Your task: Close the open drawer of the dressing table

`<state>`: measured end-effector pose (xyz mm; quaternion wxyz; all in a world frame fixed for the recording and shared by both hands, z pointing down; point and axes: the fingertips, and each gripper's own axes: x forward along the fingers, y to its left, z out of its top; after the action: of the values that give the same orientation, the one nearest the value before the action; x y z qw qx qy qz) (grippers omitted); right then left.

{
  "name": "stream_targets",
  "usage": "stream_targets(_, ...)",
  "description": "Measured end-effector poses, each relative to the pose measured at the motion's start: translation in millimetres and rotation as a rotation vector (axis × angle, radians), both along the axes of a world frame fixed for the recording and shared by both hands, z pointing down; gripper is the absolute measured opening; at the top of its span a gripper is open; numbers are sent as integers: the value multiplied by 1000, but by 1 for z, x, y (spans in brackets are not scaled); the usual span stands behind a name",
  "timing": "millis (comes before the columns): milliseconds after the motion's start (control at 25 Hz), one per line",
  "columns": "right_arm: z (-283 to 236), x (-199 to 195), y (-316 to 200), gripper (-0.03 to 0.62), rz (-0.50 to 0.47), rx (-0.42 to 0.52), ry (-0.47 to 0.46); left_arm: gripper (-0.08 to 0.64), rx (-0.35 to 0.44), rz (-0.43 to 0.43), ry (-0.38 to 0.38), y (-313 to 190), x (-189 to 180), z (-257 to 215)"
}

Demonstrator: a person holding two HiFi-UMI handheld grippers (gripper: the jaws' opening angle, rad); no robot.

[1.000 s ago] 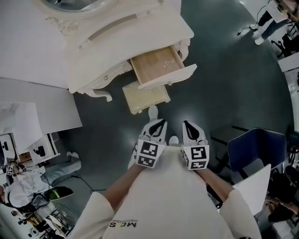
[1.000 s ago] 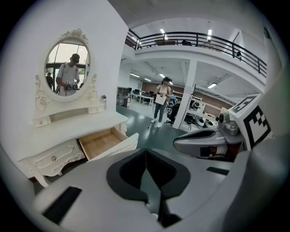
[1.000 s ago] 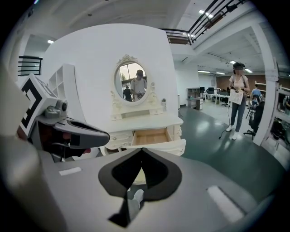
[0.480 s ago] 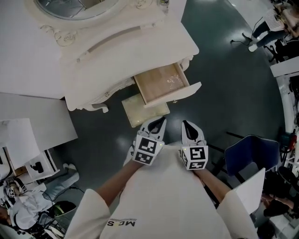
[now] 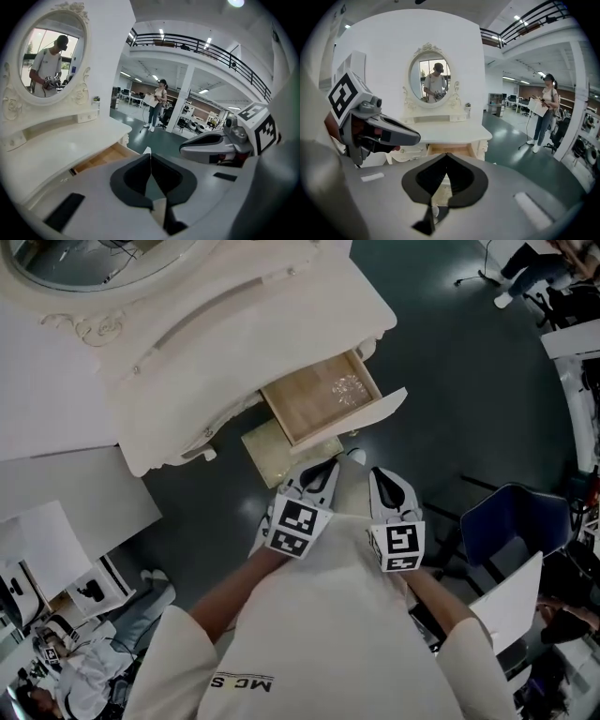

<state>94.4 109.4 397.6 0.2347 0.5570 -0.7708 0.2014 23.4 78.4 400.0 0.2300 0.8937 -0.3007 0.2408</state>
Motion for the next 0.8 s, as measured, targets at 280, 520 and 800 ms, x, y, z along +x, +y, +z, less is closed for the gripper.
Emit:
stream_targets(280, 13, 14, -19, 3, -9, -6, -11, 9, -49, 39, -48, -10, 10, 27)
stream_targets(520, 29, 21, -33, 3, 6, -35, -27, 9, -73, 57, -78, -14, 17, 46)
stream_targets(800, 52, 19, -37, 6, 6, -84, -35, 9, -111, 35, -80, -14, 22, 68)
